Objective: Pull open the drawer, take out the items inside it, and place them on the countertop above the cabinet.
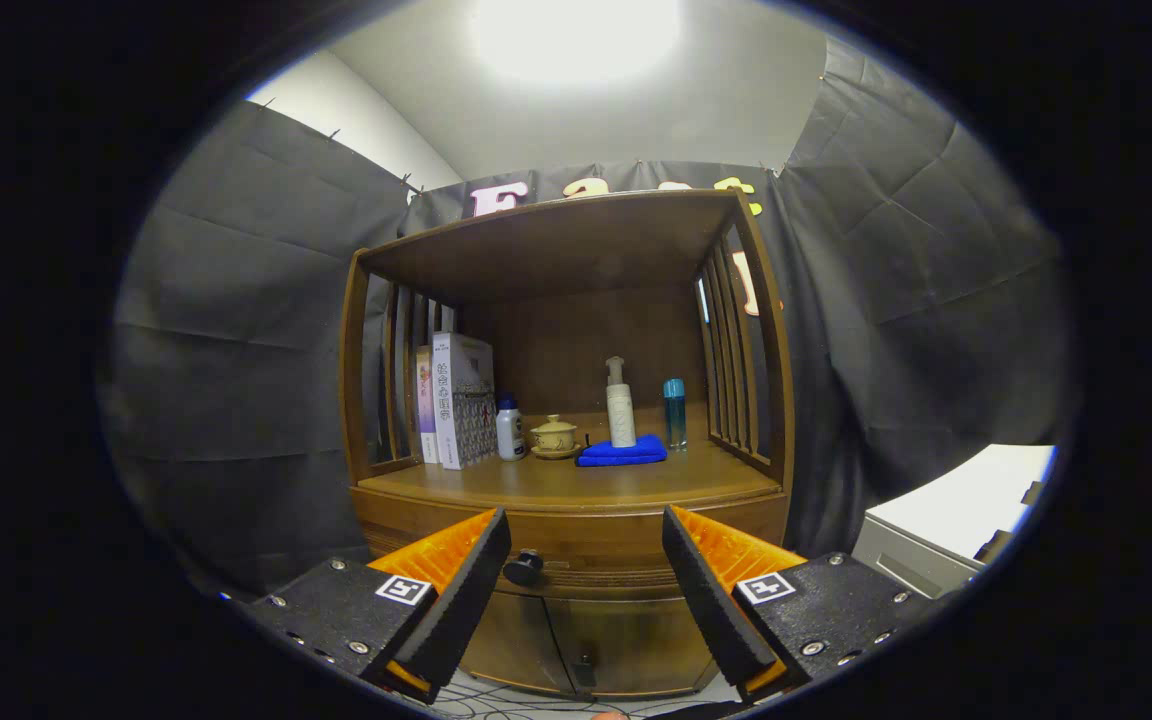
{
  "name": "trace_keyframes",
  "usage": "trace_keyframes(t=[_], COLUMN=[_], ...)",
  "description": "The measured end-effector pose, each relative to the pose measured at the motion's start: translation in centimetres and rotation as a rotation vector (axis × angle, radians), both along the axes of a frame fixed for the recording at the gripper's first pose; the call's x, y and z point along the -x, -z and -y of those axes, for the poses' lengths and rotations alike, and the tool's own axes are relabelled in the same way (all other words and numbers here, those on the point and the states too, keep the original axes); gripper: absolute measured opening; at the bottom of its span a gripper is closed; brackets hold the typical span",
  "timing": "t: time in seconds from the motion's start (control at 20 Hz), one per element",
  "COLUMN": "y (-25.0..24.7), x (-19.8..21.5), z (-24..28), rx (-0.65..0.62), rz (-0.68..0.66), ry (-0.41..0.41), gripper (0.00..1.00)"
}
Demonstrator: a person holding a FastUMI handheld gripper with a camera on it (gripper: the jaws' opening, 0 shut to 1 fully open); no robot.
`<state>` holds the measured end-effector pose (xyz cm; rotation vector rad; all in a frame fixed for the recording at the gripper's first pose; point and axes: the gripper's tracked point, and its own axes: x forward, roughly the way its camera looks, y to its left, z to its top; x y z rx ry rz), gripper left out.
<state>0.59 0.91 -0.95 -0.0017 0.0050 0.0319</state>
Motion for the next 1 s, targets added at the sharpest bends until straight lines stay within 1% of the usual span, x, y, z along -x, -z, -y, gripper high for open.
trace_keyframes(t=[0.25,0.55,0.7,1.0], y=[0.9,0.6,0.6,1.5], x=[-0.1,-0.8,-2.7,-7.2], z=[-0.4,0.0,0.2,-0.7], rx=[-0.022,-0.036,-0.05,-0.063], rz=[-0.008,0.002,-0.004,-0.035], ry=[-0.028,-0.013,0.009,0.018], gripper=[0.95,0.95,0.95,0.95])
